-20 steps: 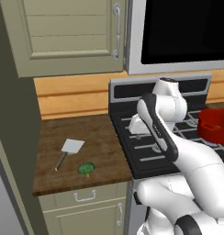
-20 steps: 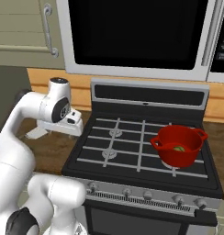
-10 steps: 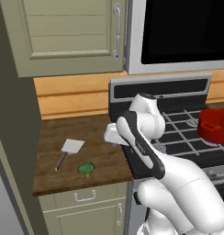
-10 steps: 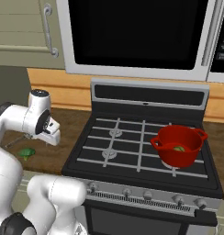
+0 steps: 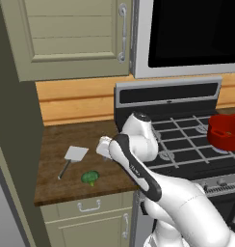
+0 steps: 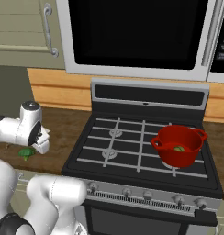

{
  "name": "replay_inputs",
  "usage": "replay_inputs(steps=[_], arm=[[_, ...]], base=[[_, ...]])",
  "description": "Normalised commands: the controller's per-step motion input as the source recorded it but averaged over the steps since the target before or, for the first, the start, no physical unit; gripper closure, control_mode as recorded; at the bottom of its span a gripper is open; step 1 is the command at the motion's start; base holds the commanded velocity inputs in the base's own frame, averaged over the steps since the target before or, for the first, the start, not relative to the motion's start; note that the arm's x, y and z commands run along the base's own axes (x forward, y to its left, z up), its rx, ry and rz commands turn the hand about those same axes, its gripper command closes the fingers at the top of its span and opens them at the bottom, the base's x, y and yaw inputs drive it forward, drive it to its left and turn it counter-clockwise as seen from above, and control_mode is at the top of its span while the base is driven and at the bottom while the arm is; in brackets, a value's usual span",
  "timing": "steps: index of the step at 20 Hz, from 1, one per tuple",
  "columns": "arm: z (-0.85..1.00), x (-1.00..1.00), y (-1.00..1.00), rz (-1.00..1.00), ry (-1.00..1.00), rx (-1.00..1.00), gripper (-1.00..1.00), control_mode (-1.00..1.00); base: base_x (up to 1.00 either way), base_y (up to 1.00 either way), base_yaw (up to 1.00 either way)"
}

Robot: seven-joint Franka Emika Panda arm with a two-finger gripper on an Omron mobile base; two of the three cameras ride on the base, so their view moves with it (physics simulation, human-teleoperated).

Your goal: Put the broccoli and lime in the pot. Retrieve the spatula and lightly stir the vegetables in the pot.

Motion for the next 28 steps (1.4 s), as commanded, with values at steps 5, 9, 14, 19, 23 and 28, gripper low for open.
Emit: replay_inputs(steps=[5, 9, 14, 19, 23, 28], arm=[[-0.4, 0.07, 0.25, -0.14, 0.0, 0.06, -1.0, -1.0], [-0.27, 0.09, 0.38, -0.12, 0.0, 0.1, -1.0, -1.0], [-0.3, 0.18, 0.29, -0.13, 0.0, 0.06, -1.0, -1.0], [-0.26, 0.36, 0.1, -0.12, 0.0, 0.0, -1.0, -1.0], [-0.18, 0.39, 0.14, -0.08, 0.01, 0.0, -1.0, -1.0], [-0.18, 0.38, 0.19, -0.03, 0.03, 0.0, -1.0, -1.0]], base=[[0.0, 0.0, 0.0], [0.0, 0.0, 0.0], [0.0, 0.0, 0.0], [0.0, 0.0, 0.0], [0.0, 0.0, 0.0], [0.0, 0.0, 0.0]])
